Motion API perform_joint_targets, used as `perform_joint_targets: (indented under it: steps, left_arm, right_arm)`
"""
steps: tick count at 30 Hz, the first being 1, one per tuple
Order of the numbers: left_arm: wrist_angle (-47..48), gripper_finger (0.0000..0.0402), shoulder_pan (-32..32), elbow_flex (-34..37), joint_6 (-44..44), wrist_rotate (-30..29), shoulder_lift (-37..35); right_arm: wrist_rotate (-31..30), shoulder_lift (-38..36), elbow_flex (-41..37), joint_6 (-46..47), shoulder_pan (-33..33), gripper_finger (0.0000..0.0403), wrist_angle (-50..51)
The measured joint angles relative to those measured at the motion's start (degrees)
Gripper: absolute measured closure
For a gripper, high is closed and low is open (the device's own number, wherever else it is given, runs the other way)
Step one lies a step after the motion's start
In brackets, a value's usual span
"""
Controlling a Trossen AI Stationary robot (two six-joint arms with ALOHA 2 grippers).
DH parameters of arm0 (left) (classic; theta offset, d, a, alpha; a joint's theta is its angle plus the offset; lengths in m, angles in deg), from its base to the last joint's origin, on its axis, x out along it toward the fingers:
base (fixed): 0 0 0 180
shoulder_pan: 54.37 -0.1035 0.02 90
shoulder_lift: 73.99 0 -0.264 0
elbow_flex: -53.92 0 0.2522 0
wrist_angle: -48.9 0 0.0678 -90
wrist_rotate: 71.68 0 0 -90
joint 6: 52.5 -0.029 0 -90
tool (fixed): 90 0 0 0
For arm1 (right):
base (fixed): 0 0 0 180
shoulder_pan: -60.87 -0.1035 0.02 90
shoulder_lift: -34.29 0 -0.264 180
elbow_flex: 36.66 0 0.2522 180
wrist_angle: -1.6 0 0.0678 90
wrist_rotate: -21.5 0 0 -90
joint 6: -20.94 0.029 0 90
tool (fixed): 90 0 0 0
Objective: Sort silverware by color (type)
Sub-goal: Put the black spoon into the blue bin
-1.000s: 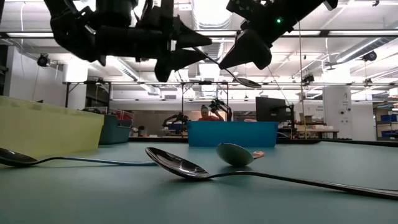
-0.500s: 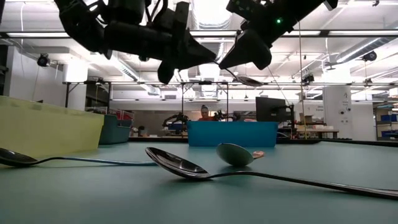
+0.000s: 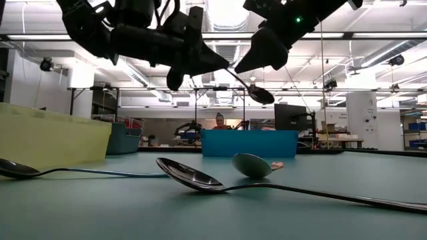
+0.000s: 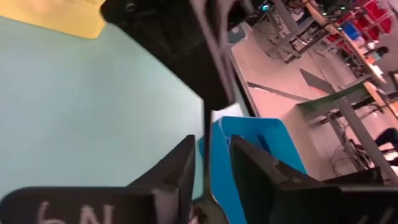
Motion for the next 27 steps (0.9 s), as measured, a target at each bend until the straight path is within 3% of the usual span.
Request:
perform_joint_targets:
  steps: [4,14,19,23,27]
  left_arm:
    - [-4.20,0.0401,0.00,1.72,-0.02,-0.56,-0.06]
    - [-31.66,0.0401,-2.36,15.36,0.66,-0.72,-4.59]
    - [-41.15,0.0401,-2.56,19.19,-0.89,-0.02,-6.43]
    - [-41.15,0.0401,-2.52,19.20,-1.04,0.93,-7.48]
    - [-41.10,0.0402,-2.49,17.76,-1.05,2.70,-7.45]
  right_arm:
    - [-1.42,-1.20,0.00,0.07,0.00,0.0289,0.05]
    - [-0.26,-9.26,-1.15,4.70,-1.04,0.0284,-2.37]
    - [6.70,-11.84,-9.25,2.07,-1.53,0.0293,-22.56]
    - [11.95,-10.08,-16.82,1.96,-0.66,0.0298,-44.36]
    - [11.96,-6.22,-20.54,2.64,0.41,0.0290,-56.63]
